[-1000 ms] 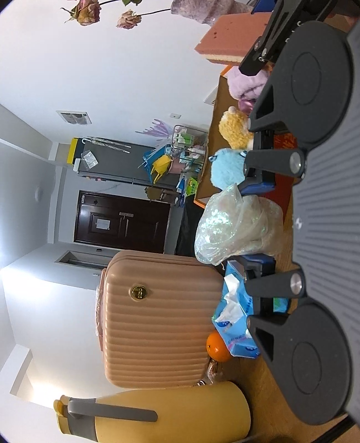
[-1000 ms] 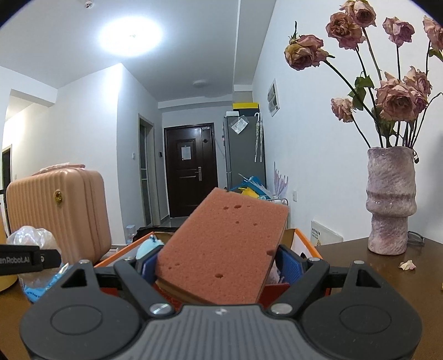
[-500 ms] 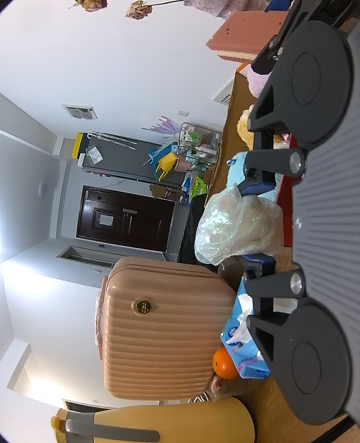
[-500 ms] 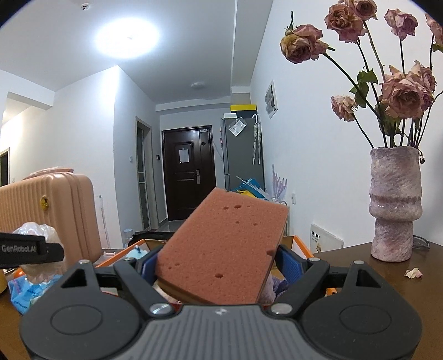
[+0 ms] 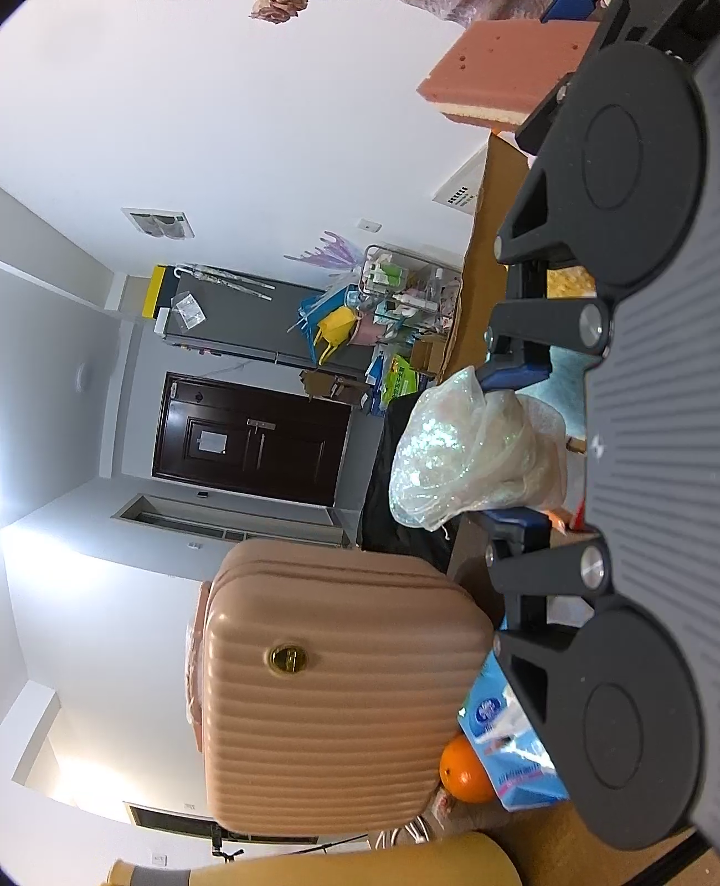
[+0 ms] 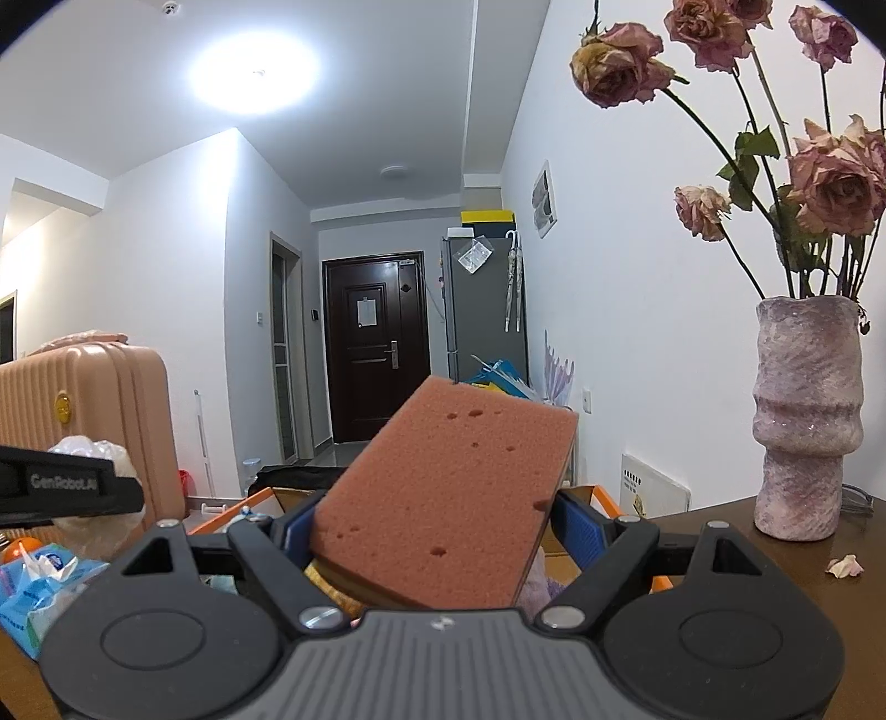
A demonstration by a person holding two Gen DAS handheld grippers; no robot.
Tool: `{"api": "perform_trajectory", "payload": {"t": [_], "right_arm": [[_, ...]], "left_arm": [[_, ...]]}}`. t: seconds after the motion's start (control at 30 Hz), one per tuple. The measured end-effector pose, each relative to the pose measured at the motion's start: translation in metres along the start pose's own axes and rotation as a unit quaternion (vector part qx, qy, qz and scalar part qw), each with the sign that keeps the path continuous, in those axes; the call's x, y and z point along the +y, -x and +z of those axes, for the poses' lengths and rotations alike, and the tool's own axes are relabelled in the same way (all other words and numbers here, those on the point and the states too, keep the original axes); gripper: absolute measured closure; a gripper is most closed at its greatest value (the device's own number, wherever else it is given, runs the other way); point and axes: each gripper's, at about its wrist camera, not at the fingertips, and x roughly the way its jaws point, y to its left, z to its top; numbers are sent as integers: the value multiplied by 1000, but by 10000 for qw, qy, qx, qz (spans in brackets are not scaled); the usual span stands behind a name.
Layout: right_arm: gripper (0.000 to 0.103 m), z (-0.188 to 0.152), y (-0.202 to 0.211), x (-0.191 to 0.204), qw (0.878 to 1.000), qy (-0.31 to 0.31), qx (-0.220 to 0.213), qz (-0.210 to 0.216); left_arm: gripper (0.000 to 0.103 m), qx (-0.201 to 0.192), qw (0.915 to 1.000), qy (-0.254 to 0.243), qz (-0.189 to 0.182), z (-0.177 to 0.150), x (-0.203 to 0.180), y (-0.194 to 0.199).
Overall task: Organize soft objects
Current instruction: 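Carry the plastic bag and sponge in both grippers toward the box, then lower the bag and sponge into the box and open both grippers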
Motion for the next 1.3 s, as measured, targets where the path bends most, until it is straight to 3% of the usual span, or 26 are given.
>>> {"api": "perform_trajectory", "payload": {"t": [0.5, 0.87, 0.9, 0.97, 1.03, 1.1, 1.17, 1.3], "right_arm": [[18, 0, -31, 0, 9999, 104, 106, -49], [18, -1, -55, -14, 9987, -18, 476, -204], [18, -2, -57, -14, 9985, -11, 520, -186], [17, -3, -59, -14, 9981, 15, 596, -167], [14, -5, -60, -13, 9976, 45, 676, -150], [13, -6, -62, -13, 9969, 47, 771, -136], [5, -8, -66, -15, 9956, 9, 923, -126], [0, -9, -62, -18, 9957, -124, 892, -204]], "left_arm": [[62, -51, 9995, -281, -104, 1, -28, -39], [62, -23, 9983, -508, -295, -3, -55, -64], [59, 34, 9981, -508, -341, -4, -55, -66], [45, 125, 9984, -410, -372, -3, -51, -68], [25, 122, 9989, -244, -389, -1, -45, -66], [15, 104, 9992, -115, -378, 2, -37, -64], [3, 98, 9993, -1, -374, 4, -31, -62], [0, 80, 9992, 114, -370, 8, -22, -58]]}}
